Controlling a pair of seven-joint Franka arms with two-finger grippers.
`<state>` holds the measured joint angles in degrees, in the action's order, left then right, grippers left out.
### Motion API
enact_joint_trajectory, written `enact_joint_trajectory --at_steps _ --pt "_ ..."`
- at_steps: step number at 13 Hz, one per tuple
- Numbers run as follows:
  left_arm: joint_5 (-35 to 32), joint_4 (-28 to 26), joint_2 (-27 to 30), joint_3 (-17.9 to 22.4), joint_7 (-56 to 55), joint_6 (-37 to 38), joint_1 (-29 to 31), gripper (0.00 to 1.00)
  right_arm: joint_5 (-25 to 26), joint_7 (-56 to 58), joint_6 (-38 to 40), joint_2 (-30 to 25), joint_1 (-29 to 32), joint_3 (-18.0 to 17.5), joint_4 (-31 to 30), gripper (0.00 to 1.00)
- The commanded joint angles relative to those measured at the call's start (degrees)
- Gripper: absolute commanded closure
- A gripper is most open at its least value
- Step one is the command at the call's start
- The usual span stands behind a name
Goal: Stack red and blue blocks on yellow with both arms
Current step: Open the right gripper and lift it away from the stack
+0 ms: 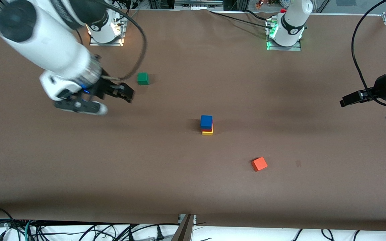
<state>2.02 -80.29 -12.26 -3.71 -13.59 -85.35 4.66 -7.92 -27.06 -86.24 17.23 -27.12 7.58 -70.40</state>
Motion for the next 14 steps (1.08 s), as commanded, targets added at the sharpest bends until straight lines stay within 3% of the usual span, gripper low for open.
enact_joint_trajectory --at_steps 1,4,8,10,14 --pt "-0.3 -0.7 0.7 -0.4 1.1 -0.5 0.6 0.0 -1.0 9.0 0.0 -12.5 -0.5 4.5 -14.6 0.0" --pt "-0.3 -0.7 0.7 -0.4 1.1 -0.5 0.6 0.0 0.1 11.7 0.1 -19.9 2.7 4.8 -22.3 0.0" --pt "-0.4 -0.7 0.7 -0.4 1.1 -0.5 0.6 0.0 3.4 22.9 -1.3 -18.8 10.2 4.2 -23.1 0.0" --pt "-0.3 -0.7 0.7 -0.4 1.1 -0.5 0.6 0.0 6.7 23.6 -2.3 -18.6 10.1 4.1 -22.8 0.0" --pt "-0.3 -0.7 0.7 -0.3 1.1 -0.5 0.6 0.0 7.7 23.6 -3.1 -17.6 9.6 4.1 -22.0 0.0"
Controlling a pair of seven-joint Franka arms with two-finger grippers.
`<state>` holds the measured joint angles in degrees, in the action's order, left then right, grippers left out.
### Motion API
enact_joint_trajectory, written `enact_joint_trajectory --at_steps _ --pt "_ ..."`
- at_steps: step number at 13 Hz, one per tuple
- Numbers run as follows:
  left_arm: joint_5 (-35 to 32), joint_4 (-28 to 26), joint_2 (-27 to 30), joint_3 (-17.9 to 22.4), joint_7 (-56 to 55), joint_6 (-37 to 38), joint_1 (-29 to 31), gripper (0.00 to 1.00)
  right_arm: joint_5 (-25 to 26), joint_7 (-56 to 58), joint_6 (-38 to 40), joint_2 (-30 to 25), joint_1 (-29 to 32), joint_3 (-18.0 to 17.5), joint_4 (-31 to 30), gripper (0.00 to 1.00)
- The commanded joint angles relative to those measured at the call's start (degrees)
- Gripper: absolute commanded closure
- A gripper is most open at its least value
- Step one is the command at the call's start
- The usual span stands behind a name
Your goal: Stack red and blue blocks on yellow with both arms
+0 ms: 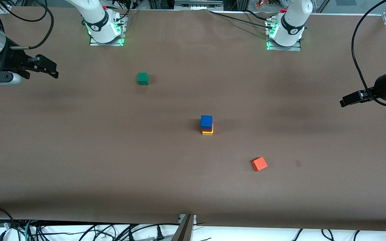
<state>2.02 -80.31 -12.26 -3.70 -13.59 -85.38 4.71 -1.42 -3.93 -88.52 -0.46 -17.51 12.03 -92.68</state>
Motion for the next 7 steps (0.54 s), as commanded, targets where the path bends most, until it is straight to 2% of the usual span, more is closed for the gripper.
enact_joint_trajectory --at_steps 1,7 --pt "-0.3 -0.7 0.7 -0.3 1.1 -0.5 0.6 0.0 1.7 0.5 -0.9 1.1 -0.6 -0.4 2.0 0.0" --pt "-0.1 -0.5 -0.1 -0.3 0.8 -0.5 0.6 0.0 1.7 0.1 -0.2 2.1 -1.2 -0.3 3.7 0.0"
